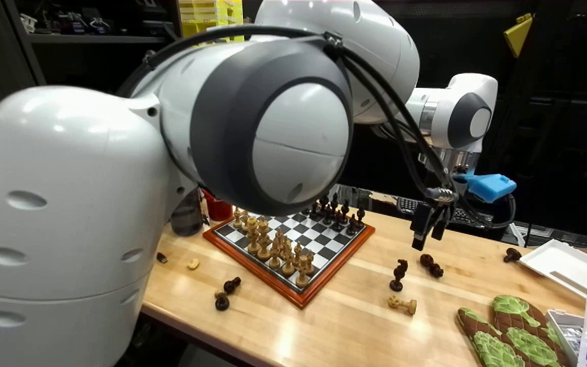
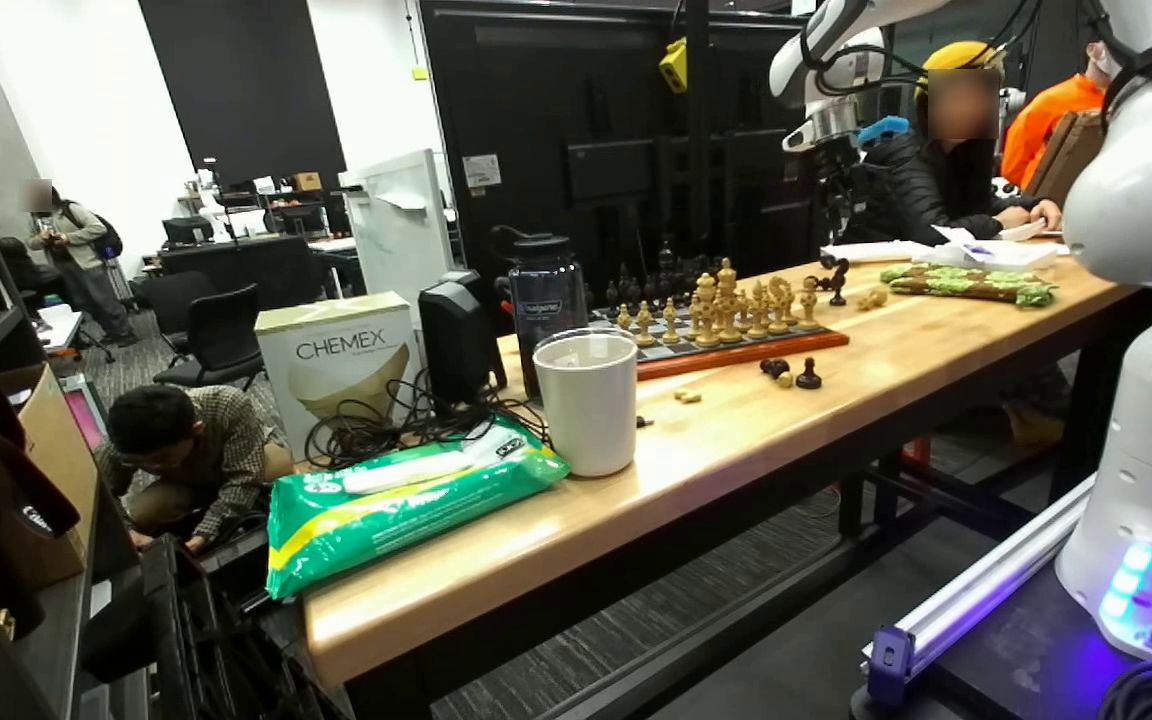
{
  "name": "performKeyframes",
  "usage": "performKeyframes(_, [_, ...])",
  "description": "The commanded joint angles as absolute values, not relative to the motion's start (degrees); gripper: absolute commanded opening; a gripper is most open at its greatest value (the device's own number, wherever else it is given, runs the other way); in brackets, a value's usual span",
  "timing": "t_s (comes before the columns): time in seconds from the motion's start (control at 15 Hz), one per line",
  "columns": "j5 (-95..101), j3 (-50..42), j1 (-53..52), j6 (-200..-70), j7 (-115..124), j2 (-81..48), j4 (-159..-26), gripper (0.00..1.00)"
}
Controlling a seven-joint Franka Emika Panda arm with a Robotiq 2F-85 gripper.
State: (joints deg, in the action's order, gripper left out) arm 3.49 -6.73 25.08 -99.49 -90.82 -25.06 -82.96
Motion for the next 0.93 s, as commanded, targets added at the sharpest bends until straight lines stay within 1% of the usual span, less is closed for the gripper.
performKeyframes(0.0, [-0.7,-6.9,25.8,-110.9,-97.6,-18.6,-93.5,1.00])
performKeyframes(0.13, [-4.9,-7.3,26.0,-115.6,-98.6,-16.6,-97.8,1.00])
performKeyframes(0.33, [-12.1,-8.6,25.2,-119.0,-93.0,-13.0,-104.5,1.00])
performKeyframes(0.47, [-12.9,-9.5,24.6,-120.9,-92.8,-10.7,-107.8,1.00])
performKeyframes(0.53, [-12.1,-9.6,24.6,-117.8,-93.8,-16.2,-101.2,1.00])
performKeyframes(0.87, [-12.3,-10.3,24.1,-119.1,-93.1,-13.1,-105.0,1.00])
